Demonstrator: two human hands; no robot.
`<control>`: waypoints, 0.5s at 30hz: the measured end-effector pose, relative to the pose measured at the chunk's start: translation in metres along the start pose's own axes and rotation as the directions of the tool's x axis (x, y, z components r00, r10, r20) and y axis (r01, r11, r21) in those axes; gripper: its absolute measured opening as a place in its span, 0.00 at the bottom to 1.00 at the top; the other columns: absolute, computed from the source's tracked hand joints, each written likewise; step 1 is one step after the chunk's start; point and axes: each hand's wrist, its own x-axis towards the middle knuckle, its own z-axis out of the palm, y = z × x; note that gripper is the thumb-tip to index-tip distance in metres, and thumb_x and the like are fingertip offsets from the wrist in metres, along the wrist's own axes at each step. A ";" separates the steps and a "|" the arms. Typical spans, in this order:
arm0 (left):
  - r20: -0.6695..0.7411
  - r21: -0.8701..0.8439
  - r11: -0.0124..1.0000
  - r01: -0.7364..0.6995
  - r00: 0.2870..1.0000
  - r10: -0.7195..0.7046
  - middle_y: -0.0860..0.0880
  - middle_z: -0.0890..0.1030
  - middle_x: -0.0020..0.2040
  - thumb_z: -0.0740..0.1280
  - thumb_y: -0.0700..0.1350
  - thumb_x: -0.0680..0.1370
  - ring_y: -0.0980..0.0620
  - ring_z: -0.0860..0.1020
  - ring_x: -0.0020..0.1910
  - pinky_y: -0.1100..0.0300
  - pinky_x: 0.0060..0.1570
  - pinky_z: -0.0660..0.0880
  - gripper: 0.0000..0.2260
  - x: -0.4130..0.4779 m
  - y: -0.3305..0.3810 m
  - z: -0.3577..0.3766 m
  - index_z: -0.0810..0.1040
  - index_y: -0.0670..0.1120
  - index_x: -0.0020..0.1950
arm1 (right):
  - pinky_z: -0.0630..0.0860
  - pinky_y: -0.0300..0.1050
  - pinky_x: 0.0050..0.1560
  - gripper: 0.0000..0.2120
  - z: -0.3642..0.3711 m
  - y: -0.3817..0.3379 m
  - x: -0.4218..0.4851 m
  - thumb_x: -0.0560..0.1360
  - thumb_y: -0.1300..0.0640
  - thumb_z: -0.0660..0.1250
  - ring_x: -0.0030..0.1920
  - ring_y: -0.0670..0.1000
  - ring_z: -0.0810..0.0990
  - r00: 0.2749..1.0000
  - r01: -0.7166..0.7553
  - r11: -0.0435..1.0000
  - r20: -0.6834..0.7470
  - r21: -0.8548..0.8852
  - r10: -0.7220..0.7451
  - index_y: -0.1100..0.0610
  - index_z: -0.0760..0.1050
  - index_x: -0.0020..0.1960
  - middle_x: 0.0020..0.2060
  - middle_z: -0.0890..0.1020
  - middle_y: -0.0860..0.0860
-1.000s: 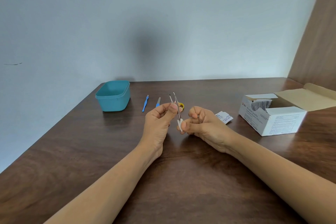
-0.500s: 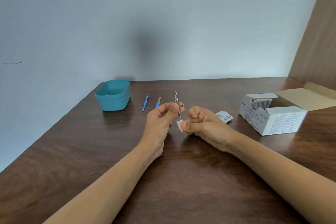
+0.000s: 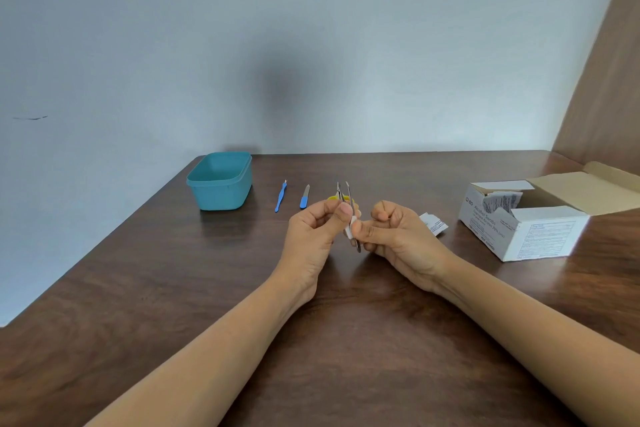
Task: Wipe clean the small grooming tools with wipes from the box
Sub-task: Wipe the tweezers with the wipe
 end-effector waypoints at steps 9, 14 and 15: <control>-0.102 -0.012 1.000 -0.009 0.995 0.007 0.54 0.83 0.38 0.68 0.40 0.76 0.67 0.78 0.35 0.76 0.34 0.71 0.04 0.002 -0.001 -0.001 0.81 0.45 0.41 | 0.78 0.46 0.46 0.24 -0.002 0.002 0.000 0.66 0.71 0.74 0.35 0.49 0.83 0.994 0.105 0.949 0.001 -0.298 -0.110 0.55 0.58 0.37 0.34 0.85 0.58; -0.157 0.035 0.999 -0.024 0.987 0.030 0.55 0.83 0.34 0.69 0.40 0.75 0.68 0.77 0.33 0.78 0.34 0.70 0.04 0.003 -0.002 -0.001 0.81 0.45 0.41 | 0.78 0.52 0.47 0.25 0.005 0.007 -0.003 0.64 0.67 0.77 0.39 0.52 0.84 0.968 0.178 0.865 -0.073 -0.469 -0.239 0.55 0.59 0.36 0.35 0.85 0.56; -0.161 0.056 0.998 -0.028 0.986 0.036 0.55 0.83 0.34 0.69 0.40 0.75 0.68 0.76 0.32 0.77 0.33 0.70 0.03 0.003 -0.002 -0.001 0.82 0.45 0.42 | 0.78 0.51 0.46 0.25 0.006 0.008 -0.003 0.64 0.67 0.77 0.38 0.52 0.84 0.961 0.186 0.868 -0.099 -0.460 -0.259 0.55 0.59 0.36 0.34 0.85 0.56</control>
